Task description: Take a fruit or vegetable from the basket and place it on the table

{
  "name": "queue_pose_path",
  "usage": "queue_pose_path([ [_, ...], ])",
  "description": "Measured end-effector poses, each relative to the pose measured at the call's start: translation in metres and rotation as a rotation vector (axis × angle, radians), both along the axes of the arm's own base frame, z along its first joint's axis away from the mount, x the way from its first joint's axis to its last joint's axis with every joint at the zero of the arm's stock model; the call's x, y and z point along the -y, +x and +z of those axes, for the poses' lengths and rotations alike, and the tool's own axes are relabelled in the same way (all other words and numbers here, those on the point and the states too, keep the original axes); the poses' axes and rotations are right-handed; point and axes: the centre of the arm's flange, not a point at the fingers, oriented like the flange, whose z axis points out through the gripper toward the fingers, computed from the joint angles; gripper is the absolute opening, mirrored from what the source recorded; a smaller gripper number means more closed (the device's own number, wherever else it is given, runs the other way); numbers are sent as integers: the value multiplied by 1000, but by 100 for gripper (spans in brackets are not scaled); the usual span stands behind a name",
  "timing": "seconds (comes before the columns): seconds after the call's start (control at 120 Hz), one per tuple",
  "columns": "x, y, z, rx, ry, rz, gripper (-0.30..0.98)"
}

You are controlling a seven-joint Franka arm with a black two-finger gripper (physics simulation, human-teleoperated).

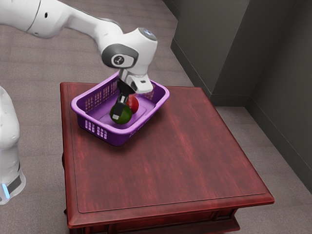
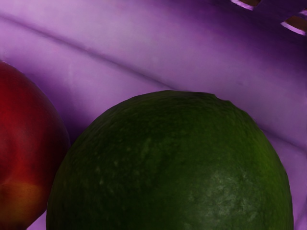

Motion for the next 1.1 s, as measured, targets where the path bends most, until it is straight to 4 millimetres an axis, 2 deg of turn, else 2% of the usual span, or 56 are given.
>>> queue_pose_path([
  [0.2, 3, 9, 31, 67, 13, 2, 32],
  [0.425, 3, 27, 86, 179, 26, 7, 32],
  [0.517, 3, 34, 97, 200, 26, 9, 33],
  [0.608, 4, 45, 98, 204, 23, 9, 33],
  [0.725, 16, 68, 97, 206, 15, -10, 31],
  [0.908, 24, 119, 89, 205, -13, -21, 30],
  [1.1, 23, 170, 71, 196, -44, -17, 30],
])
